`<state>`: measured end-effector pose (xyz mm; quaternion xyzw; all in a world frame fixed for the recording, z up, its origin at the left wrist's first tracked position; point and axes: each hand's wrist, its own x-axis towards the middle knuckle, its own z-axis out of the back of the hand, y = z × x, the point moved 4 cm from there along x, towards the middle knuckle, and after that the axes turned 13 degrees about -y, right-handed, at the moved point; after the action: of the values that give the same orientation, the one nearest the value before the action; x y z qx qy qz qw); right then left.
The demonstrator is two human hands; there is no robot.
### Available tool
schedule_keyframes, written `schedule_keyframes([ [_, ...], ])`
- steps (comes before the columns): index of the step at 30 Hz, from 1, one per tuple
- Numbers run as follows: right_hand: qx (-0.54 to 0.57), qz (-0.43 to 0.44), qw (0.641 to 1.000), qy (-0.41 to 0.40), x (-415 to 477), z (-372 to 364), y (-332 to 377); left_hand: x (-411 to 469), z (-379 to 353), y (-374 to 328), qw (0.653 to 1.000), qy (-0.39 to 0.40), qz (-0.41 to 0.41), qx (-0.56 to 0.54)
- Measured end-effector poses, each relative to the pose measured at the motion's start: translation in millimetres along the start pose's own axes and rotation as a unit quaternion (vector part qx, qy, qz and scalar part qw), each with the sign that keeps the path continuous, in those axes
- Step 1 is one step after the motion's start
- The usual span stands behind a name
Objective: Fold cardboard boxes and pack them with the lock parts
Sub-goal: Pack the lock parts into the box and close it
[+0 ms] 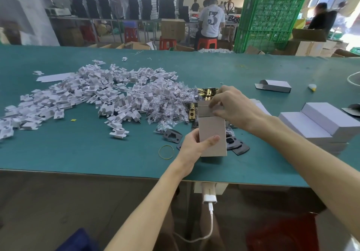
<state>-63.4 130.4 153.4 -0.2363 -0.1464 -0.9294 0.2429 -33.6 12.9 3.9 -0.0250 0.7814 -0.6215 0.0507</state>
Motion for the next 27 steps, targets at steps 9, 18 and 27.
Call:
schedule_keyframes([
  [9, -0.033, 0.106, 0.993, -0.043, -7, -26, 74, 3, 2, 3, 0.998, -0.005, -0.036, 0.055],
  [18, -0.094, 0.03, 0.983, 0.155, 4, -112, 106, 6, 9, 24, 0.996, 0.027, -0.003, 0.087],
  [27, -0.058, -0.001, 0.989, 0.133, 9, -133, 101, 0, 5, 7, 0.997, 0.051, -0.052, -0.002],
])
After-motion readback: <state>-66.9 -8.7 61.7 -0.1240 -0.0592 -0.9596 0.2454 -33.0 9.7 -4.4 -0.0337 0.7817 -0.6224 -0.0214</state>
